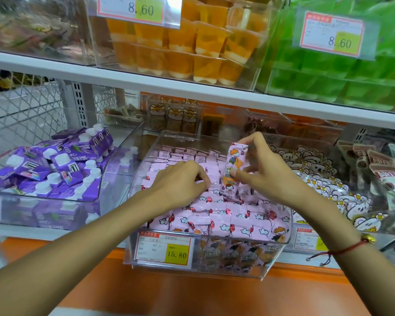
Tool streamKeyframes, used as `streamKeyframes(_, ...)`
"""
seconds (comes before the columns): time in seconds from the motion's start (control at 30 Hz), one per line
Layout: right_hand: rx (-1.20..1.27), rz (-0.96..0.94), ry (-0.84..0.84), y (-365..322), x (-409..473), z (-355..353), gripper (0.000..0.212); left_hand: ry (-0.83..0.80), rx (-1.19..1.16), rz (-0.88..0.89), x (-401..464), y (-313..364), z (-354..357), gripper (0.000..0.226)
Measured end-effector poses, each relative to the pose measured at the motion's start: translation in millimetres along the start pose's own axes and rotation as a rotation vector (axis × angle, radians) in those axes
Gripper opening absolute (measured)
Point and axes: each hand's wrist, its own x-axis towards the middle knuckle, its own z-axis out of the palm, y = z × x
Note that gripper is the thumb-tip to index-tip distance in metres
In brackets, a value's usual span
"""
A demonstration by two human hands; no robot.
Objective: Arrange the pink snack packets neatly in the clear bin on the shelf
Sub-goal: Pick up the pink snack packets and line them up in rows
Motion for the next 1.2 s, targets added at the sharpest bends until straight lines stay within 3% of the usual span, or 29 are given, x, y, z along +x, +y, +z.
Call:
streamKeyframes(0.13,-0.19,-0.13,0.093,-1,3,-3,0.043,0.113,-0.016,-0.01,-4,-1,5,0.012)
streamKeyframes(0.2,-0.238,-0.183,0.051,-1,2,3,0.043,0.149,-0.012,-0.018,-5,0,5,0.012)
streamKeyframes(0.37,-0.515,-0.072,-0.068,5,-1,14,0.036,0.131,-0.007,-0.009,-8,1,7,0.01)
streamKeyframes(0.47,-0.63,-0.099,-0.123,5,-2,13,0.028,0.135,-0.017,0.001,-9,1,6,0.009)
streamKeyframes(0.67,-0.591,-0.086,-0.279,6,-2,13,0.03,0.149,0.007,0.04,-11,2,4,0.016)
streamKeyframes(0.77,-0.475,-0.09,-0.152,9,-2,-2,0.027,0.162,0.061,0.127,-15,6,4,0.022)
streamKeyframes(0.9,-0.364,-0.089,0.15,16,1,-27,0.014,0.024,0.094,0.319,-22,13,10,0.032)
streamKeyframes(1.0,-0.496,-0.116,0.041,16,-2,-21,0.004,-0.104,0.179,0.35,-21,15,14,0.039)
streamKeyframes(1.1,-0.763,-0.167,-0.085,17,-3,-6,0.021,-0.169,0.214,0.324,-19,15,14,0.04)
streamKeyframes(1.2,-0.823,-0.138,-0.143,17,-2,-3,0.025,-0.167,0.188,0.319,-20,16,13,0.039)
